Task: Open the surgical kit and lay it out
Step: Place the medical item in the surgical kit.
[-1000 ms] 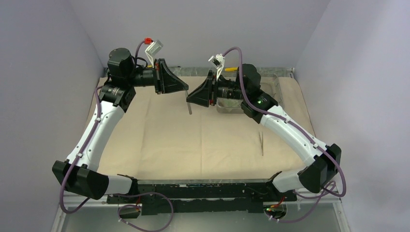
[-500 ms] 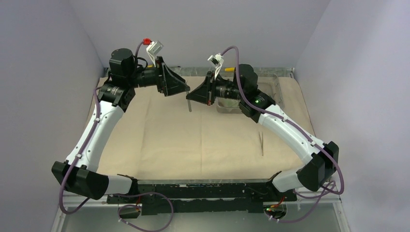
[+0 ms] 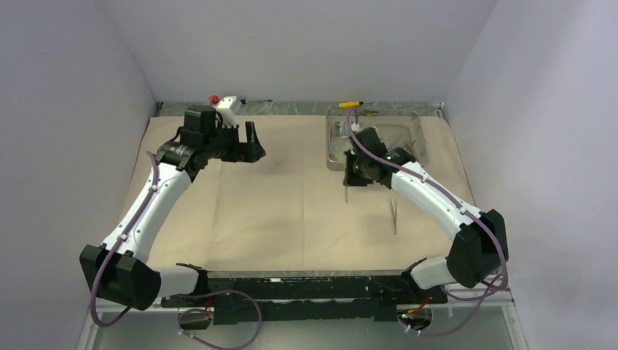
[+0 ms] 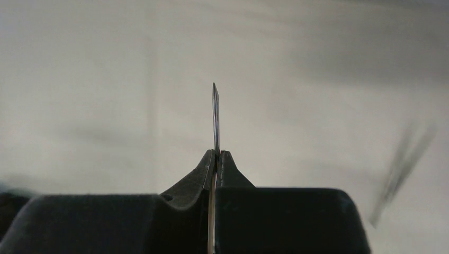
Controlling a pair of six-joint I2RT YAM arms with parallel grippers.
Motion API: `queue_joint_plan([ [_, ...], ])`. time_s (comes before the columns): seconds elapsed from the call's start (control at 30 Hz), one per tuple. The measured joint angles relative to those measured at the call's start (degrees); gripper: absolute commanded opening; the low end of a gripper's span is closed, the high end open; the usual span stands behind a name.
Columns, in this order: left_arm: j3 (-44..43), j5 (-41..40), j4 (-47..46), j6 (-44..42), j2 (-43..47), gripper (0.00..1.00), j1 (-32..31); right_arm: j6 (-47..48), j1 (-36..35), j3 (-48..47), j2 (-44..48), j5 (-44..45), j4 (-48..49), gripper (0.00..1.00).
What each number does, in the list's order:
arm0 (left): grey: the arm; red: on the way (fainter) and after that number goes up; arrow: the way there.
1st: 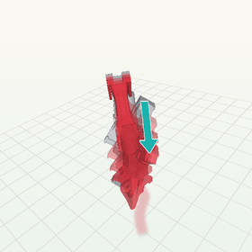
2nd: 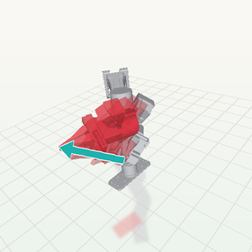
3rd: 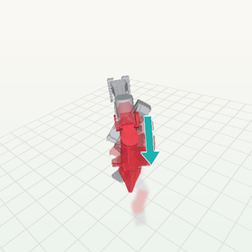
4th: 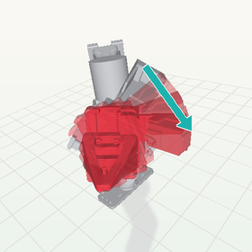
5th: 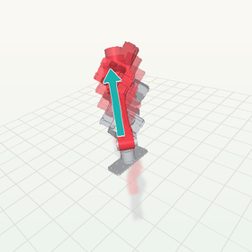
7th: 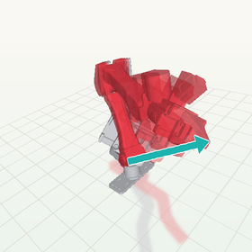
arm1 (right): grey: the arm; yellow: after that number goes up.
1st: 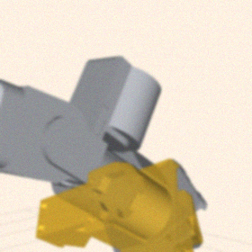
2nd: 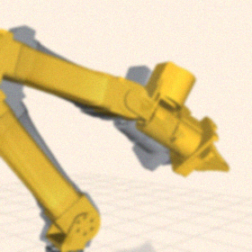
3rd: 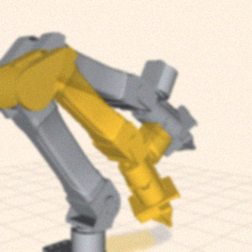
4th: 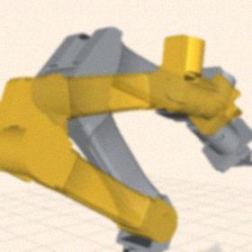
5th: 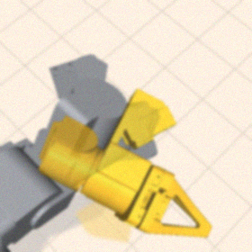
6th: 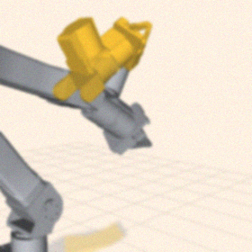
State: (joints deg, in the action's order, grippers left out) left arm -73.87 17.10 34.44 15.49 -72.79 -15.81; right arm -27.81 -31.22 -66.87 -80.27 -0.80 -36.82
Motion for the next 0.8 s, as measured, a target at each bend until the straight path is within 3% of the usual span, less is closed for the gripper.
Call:
queue_joint_plan([
  [0.13,4.94,-2.40,0.09,0.07,0.94,1.00,0.02,-0.92,2.14,4.11,-1.40,7.26,-8.72,0.00],
  [0.3,7.30,-2.38,-1.86,0.07,1.68,1.00,0.02,-0.85,6.01,11.21,-5.31,9.60,-12.48,0.00],
  [0.73,7.19,-2.89,-4.79,-1.05,0.68,0.99,0.02,5.70,9.16,12.94,-12.83,11.13,-8.55,0.00],
  [0.8,7.19,-2.86,-4.92,-1.03,0.20,0.99,0.02,6.43,9.35,12.94,-13.94,10.99,-8.28,0.12],
])
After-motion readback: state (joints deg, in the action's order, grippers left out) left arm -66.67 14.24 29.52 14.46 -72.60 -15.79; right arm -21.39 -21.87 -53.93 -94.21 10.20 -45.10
